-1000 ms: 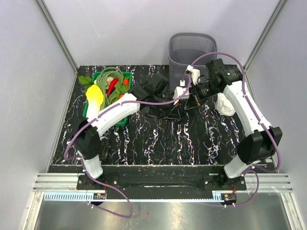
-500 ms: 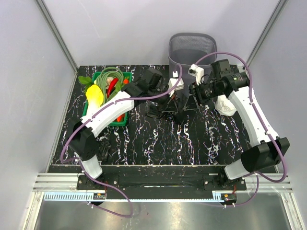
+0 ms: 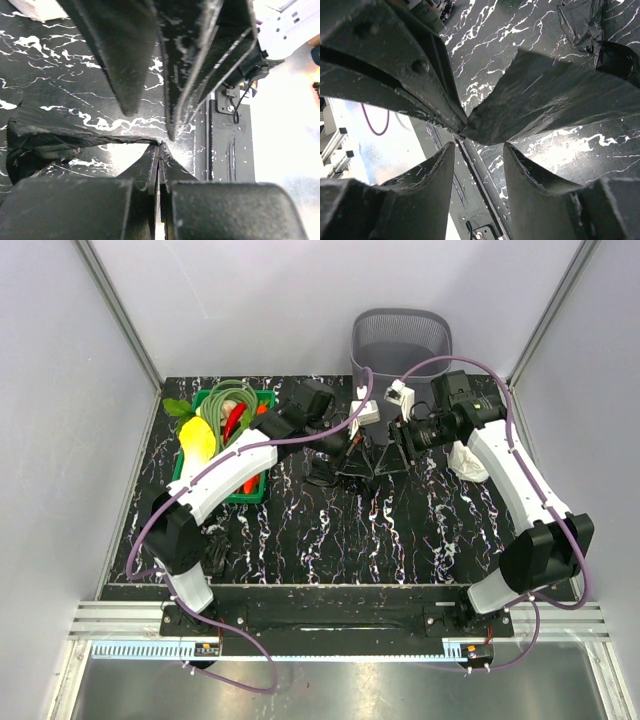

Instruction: Put the trash bags into the trash bin

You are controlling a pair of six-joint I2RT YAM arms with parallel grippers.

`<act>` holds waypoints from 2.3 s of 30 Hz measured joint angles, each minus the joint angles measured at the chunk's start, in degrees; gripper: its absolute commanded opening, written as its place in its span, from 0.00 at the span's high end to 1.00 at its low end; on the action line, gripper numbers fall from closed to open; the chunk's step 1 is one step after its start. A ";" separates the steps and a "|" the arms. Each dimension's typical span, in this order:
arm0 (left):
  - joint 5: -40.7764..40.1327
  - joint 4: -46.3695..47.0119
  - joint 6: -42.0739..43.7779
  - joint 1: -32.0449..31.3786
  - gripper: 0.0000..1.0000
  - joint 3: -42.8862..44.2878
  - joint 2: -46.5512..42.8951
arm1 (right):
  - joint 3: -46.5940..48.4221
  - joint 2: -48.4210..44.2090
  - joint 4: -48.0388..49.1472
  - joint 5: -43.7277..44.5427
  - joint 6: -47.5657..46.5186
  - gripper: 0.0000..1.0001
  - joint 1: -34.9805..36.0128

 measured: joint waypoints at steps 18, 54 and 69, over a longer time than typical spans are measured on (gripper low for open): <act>5.88 -0.24 -0.98 0.28 1.00 -0.87 -0.11 | -3.72 0.61 2.34 -3.28 -4.33 0.60 0.48; 11.23 -24.96 33.35 0.11 1.00 -1.31 -2.45 | -0.17 4.24 -6.67 -3.72 -16.35 0.20 2.10; 11.74 -29.88 37.97 0.11 1.00 -0.70 -2.45 | 0.52 3.63 -2.91 -3.10 -16.92 0.22 4.70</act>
